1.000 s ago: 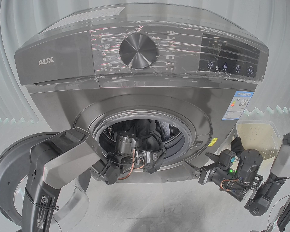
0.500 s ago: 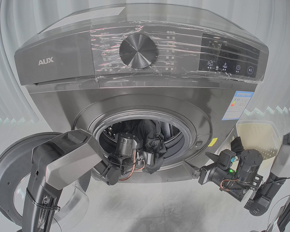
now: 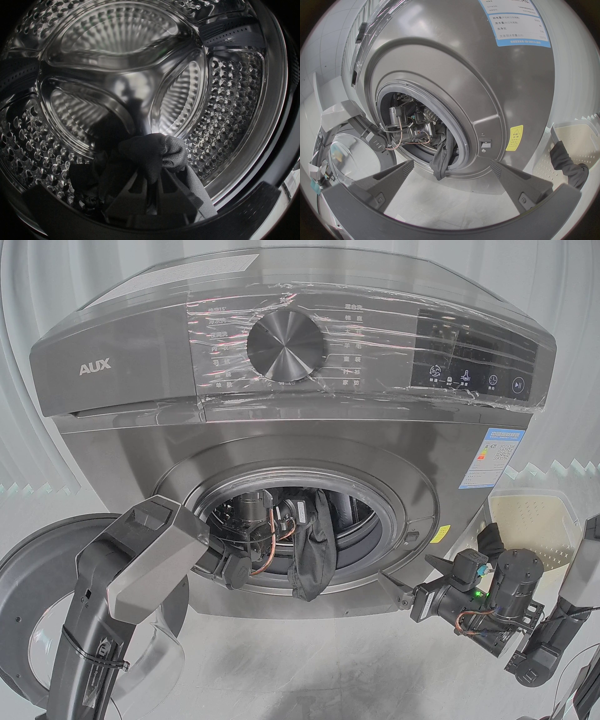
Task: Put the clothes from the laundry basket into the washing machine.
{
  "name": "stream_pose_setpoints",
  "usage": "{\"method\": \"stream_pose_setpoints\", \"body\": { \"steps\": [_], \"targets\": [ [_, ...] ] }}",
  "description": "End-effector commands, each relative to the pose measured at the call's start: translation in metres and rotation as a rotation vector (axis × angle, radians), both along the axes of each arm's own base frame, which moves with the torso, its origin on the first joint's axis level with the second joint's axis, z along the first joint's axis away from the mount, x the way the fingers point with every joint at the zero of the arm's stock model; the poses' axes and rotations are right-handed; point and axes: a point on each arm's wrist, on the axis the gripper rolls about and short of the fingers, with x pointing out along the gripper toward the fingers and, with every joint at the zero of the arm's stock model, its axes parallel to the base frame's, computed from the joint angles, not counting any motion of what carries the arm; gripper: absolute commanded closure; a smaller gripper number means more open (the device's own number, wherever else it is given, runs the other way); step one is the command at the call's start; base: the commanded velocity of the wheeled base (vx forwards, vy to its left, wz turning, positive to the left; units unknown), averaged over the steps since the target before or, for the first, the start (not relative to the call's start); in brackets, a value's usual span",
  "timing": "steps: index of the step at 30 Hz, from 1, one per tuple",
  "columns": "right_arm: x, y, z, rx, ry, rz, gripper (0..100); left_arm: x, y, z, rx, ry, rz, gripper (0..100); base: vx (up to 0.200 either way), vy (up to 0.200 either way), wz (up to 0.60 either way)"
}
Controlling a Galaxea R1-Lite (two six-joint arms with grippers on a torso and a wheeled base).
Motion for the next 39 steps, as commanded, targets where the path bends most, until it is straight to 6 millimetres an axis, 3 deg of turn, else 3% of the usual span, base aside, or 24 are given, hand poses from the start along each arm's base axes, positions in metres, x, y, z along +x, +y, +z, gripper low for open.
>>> {"method": "stream_pose_setpoints", "body": {
  "steps": [1,3,4,9,15,20,39],
  "targets": [
    [0.000,0.000,0.000,0.000,0.000,0.000,0,0.005,0.003,-0.010,0.005,0.008,0.010,100,0.000,0.000,0.00],
    [0.000,0.000,0.000,0.000,0.000,0.000,0,0.005,0.004,-0.010,0.005,0.009,0.010,100,0.000,0.000,0.00],
    [0.000,0.000,0.000,0.000,0.000,0.000,0,0.004,0.003,-0.011,0.005,0.011,0.009,0,0.000,0.000,0.00],
    [0.000,-0.001,0.000,-0.001,0.002,-0.002,0,-0.008,0.000,-0.015,0.018,0.039,-0.022,0,0.000,0.000,0.00],
    [0.000,0.000,0.000,-0.001,0.002,0.000,0,-0.043,-0.003,-0.013,0.062,0.113,-0.149,0,0.000,0.000,0.00],
    [0.000,0.000,0.000,-0.001,0.002,0.000,0,-0.060,-0.002,-0.015,0.087,0.151,-0.222,0,0.000,0.000,0.00],
    [0.000,0.000,0.000,0.001,-0.001,0.000,0,-0.061,-0.006,-0.057,0.160,0.205,-0.255,0,0.000,0.000,0.00]
  ]
}}
